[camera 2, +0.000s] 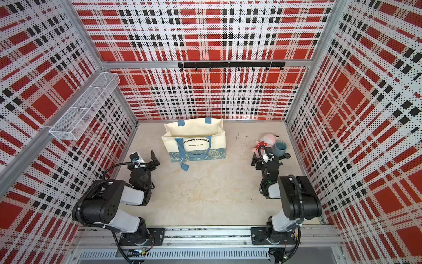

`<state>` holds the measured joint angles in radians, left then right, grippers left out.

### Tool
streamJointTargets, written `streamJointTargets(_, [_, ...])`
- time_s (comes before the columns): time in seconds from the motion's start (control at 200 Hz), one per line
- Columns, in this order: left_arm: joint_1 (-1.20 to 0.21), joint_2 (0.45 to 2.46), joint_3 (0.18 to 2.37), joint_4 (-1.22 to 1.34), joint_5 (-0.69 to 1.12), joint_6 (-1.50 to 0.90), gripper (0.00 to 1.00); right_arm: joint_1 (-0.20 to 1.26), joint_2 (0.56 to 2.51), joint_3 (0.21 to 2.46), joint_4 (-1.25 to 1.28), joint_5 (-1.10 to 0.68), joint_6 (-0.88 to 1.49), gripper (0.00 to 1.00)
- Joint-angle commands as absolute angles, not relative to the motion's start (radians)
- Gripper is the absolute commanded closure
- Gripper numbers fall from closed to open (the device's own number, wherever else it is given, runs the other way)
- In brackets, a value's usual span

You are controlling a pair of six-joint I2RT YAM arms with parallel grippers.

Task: Take out the compass set from the canvas bag
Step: Adjust the canvas bag at the center of the board.

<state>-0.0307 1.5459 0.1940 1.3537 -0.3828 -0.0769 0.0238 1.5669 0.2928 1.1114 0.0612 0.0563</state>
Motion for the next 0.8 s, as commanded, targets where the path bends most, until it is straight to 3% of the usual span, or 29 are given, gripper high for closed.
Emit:
streamJointTargets(0.0, [-0.03,1.555,0.208,1.373,-0.387,-0.066,0.02,0.029,1.571,0.299,1.142,0.051,0.043,0.0])
streamJointTargets(0.676, [-0.03,1.552,0.206,1.375,-0.39,-0.066,0.02,0.028,1.572,0.301,1.14,0.073,0.052,0.0])
streamJointTargets(0.797, [-0.066,1.46,0.19,1.358,-0.483,-0.039,0.02,0.037,1.528,0.288,1.124,0.085,0.04,0.0])
